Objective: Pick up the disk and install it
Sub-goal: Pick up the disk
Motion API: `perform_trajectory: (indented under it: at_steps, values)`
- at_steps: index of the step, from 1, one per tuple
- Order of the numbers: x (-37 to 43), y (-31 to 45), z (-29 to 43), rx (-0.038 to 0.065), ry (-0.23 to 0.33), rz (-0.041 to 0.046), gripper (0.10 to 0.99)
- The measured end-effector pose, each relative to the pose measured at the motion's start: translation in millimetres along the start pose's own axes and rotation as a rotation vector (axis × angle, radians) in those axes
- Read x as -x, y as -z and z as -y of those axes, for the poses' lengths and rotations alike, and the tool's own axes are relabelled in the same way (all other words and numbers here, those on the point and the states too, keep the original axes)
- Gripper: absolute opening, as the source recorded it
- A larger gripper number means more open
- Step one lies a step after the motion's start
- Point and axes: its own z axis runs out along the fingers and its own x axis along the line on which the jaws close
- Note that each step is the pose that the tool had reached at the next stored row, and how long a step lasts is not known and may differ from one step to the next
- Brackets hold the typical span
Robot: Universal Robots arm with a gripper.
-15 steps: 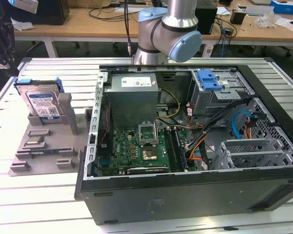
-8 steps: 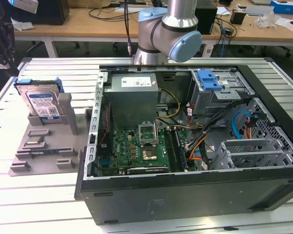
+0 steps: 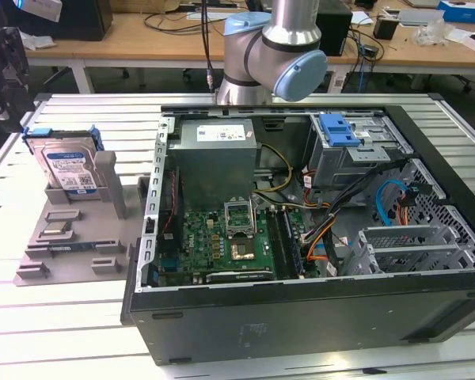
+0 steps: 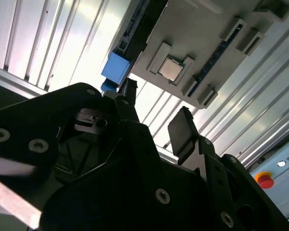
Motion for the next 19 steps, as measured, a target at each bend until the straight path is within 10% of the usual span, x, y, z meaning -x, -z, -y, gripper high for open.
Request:
perform_trajectory:
  at_steps: [10,19]
  values:
    - [27.2,-1.8,6.6,0.0,0.004,-0.0001,0.541]
    - [32.6,-17.9,9.7,0.0,0.019,-0.003,0.541]
